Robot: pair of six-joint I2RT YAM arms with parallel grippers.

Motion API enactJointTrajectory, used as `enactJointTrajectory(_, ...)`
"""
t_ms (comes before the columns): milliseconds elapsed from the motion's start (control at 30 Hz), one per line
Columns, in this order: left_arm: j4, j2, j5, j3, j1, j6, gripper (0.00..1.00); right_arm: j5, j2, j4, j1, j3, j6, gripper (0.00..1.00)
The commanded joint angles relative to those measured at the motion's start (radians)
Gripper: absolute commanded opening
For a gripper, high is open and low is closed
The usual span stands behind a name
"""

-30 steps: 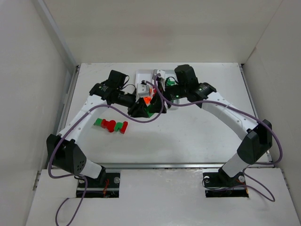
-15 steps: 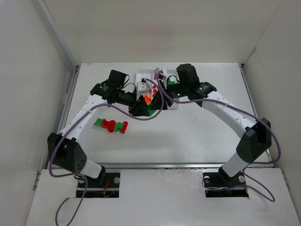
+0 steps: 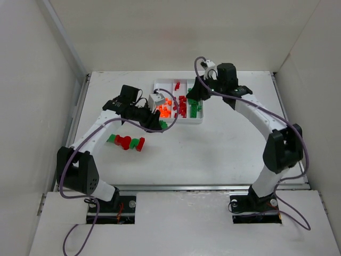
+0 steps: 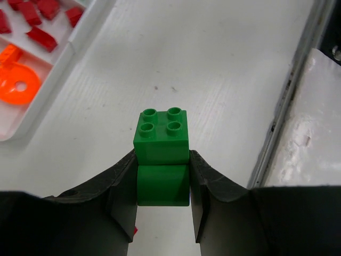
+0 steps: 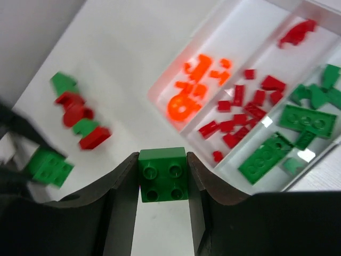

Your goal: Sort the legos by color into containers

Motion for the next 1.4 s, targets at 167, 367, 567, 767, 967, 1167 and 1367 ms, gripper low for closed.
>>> enactJointTrajectory(167, 0.097, 0.029, -0.112, 0.032, 0.016, -0.12, 0.0, 0.484, 0.408, -0.026, -0.037, 0.381, 0.177, 0.03)
enactJointTrajectory(367, 0.077, 0.082, -0.112, 0.09, 0.016, -0.101, 0.0, 0.452, 0.605, -0.081, -0.037, 0.611, 0.1, 0.54)
enactJointTrajectory(567, 0.055, 0.113, -0.103, 0.132, 0.016, -0.081, 0.0, 0.417, 0.552, -0.031, -0.046, 0.547, 0.005, 0.85)
enactJointTrajectory(767, 0.017, 0.134, -0.094, 0.184, 0.016, -0.028, 0.0, 0.043, 0.346, -0.031, -0.046, 0.398, -0.205, 0.88)
enactJointTrajectory(967, -0.049, 0.144, 0.027, 0.274, -0.019, 0.076, 0.0, -0.272, 0.087, -0.205, 0.041, 0.193, -0.495, 0.82)
enactJointTrajectory(1167, -0.174, 0.154, 0.19, 0.337, -0.06, 0.185, 0.0, -0.478, 0.041, -0.244, 0.116, 0.139, -0.529, 0.82)
enactJointTrajectory(1367, -0.242, 0.122, 0.23, 0.337, -0.083, 0.267, 0.0, -0.497, 0.016, -0.253, 0.161, 0.121, -0.538, 0.81)
